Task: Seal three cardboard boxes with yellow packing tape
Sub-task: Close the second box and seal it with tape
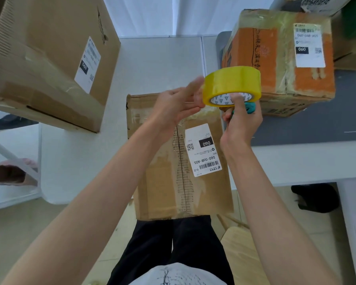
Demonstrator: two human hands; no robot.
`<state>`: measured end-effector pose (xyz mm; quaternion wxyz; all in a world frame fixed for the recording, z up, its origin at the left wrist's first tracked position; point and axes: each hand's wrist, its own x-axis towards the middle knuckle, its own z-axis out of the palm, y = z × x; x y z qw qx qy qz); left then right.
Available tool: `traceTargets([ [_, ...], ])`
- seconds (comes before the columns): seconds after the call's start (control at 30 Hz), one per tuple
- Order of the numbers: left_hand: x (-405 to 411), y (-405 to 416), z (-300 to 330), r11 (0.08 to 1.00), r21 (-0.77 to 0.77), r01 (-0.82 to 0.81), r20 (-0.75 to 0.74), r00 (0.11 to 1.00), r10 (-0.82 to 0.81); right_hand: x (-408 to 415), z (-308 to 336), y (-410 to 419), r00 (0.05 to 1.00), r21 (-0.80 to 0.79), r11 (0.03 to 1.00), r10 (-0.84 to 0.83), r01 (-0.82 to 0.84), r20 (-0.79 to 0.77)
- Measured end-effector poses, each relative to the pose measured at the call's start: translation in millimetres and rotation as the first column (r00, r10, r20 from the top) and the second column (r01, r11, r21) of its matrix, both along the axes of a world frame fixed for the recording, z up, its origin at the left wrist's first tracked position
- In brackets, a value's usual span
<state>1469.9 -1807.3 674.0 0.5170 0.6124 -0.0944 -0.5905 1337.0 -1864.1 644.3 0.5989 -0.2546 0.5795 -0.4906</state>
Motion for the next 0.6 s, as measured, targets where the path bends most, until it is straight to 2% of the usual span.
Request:
traceTargets([
  [0.1,-2,7,5,0.999,-0.011,-0.036,-0.039,0.999,0.036,-1,-2,3,1.000,-0.001,1.000,-0.003,0.003,-0.008],
  [0.17,-1,10,8,0.999,0.015,-0.035,-0.005,0.999,0.035,-2,-2,6,0.999,-0.019,1.000,0.007,-0.008,-0.032],
  [0.27,3,11,22,1.000,0.025,-0.001,0.174,0.985,-0.003,-5,-5,13,0.995,-0.063,0.998,0.019,-0.026,-0.100],
  [0.33,11,13,38,1.000,-0.008,-0.004,0.305,0.952,0.006,-10,-12,16,0.990,-0.050,0.998,-0.044,0.038,-0.130],
  [0.4,19,15,54,0.999,-0.024,0.040,0.429,0.903,-0.026,-17,-20,19,0.985,-0.033,0.996,-0.087,0.083,-0.152],
  [0.47,21,17,66,0.991,-0.013,0.133,0.516,0.850,-0.107,-21,-24,27,0.984,-0.034,0.999,-0.038,0.033,-0.173],
  [0.6,17,2,86,0.933,0.012,0.360,0.722,0.643,-0.257,-28,-25,48,0.949,-0.010,0.971,0.230,-0.237,-0.214],
])
